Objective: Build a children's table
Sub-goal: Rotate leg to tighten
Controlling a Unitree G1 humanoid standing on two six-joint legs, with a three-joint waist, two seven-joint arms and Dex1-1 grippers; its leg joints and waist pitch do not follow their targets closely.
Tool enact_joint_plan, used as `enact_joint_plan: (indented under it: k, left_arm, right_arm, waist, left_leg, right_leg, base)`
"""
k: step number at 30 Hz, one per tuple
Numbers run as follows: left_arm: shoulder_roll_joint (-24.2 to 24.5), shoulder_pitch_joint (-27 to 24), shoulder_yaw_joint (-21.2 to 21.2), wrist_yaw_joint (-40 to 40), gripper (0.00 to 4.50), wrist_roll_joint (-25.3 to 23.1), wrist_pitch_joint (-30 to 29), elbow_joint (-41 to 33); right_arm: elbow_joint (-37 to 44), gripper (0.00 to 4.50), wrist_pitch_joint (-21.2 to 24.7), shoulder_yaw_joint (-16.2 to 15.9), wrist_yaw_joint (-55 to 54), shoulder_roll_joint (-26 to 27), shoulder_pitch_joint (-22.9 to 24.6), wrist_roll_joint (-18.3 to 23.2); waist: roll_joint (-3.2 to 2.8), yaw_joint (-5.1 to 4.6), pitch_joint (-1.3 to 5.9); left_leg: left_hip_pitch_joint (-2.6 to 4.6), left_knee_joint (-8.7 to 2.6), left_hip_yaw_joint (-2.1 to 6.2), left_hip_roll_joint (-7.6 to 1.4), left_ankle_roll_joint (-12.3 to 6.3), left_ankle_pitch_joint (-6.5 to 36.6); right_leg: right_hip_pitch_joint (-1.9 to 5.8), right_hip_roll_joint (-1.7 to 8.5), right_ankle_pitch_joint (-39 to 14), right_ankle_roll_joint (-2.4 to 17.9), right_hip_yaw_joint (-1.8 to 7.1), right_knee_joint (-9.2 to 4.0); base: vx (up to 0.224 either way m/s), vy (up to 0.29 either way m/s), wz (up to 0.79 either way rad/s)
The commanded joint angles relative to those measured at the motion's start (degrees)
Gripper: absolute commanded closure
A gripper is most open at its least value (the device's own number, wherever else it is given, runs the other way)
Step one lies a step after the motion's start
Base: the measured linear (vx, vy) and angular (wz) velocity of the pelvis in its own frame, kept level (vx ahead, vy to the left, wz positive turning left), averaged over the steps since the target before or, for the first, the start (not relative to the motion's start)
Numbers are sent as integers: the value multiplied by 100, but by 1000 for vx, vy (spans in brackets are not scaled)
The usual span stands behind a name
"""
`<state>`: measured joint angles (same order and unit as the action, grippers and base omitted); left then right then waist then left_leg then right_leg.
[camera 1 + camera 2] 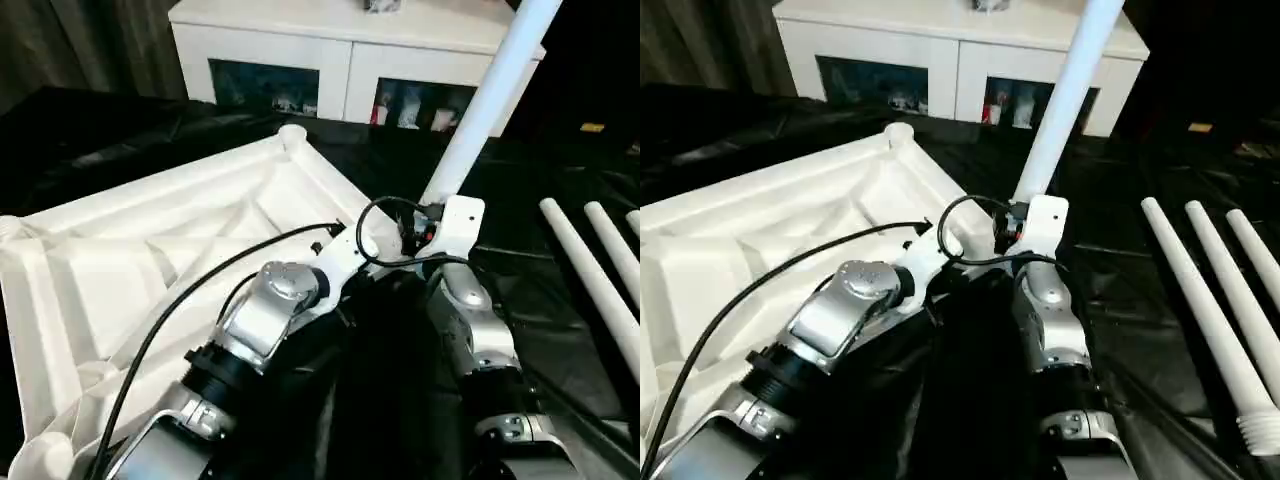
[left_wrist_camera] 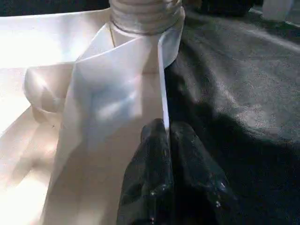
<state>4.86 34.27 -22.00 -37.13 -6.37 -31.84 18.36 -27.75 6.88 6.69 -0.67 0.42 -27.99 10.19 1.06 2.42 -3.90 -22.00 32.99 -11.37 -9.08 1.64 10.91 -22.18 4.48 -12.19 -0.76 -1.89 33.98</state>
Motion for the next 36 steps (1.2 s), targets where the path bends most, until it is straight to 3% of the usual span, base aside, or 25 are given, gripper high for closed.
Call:
enact_joint_plan:
  k: [1,7,14,21,28,33,36]
  left_arm:
    - [76,-31,-214,-326,450,40,192,-88]
    - [429,-112,-333,-782,450,94,375,-169]
    - [903,-196,-469,-1405,450,117,892,-181]
    - [1323,-262,-408,-2046,450,379,1178,-329]
    - [1625,-408,-342,-2641,450,675,1458,-610]
    - [1971,-487,-352,-3164,450,821,1769,-745]
    - [2033,-483,-333,-3228,450,852,1801,-727]
  right_arm:
    - [181,106,162,4,246,-41,151,169]
    - [1251,63,369,-219,1076,-292,512,512]
    - [2343,10,928,-378,1860,-809,1123,833]
    - [3212,10,1531,-417,2504,-1358,1760,1201]
    - [3320,10,1578,-382,2870,-1638,1956,1304]
    - [3692,10,1804,-770,3888,-2281,2302,1471]
    - [3785,10,1838,-870,4106,-2449,2389,1463]
  waist:
    - [-51,11,342]
    - [-68,64,313]
    - [-96,97,302]
    - [-94,100,298]
    - [-98,101,318]
    - [-97,128,322]
    - [-99,135,295]
  left_leg:
    - [154,-361,161,-421,-446,291]
    - [155,-376,156,-451,-432,479]
    - [163,-376,161,-440,-381,420]
    - [158,-379,165,-449,-315,582]
    - [161,-350,160,-438,-374,409]
    - [160,-325,161,-442,-536,352]
    - [156,-346,162,-455,-462,623]
  right_leg:
    - [217,403,1143,1557,234,-231]
    - [220,408,619,1536,230,-248]
    - [216,389,649,1539,221,-245]
    - [214,414,461,1549,228,-239]
    - [220,409,670,1650,218,-204]
    - [240,408,781,1675,212,-184]
    - [218,421,375,1681,211,-214]
  base:
    - [0,0,0]
    - [0,0,0]
    - [0,0,0]
    - [0,0,0]
    - [0,0,0]
    - [0,0,0]
    - [0,0,0]
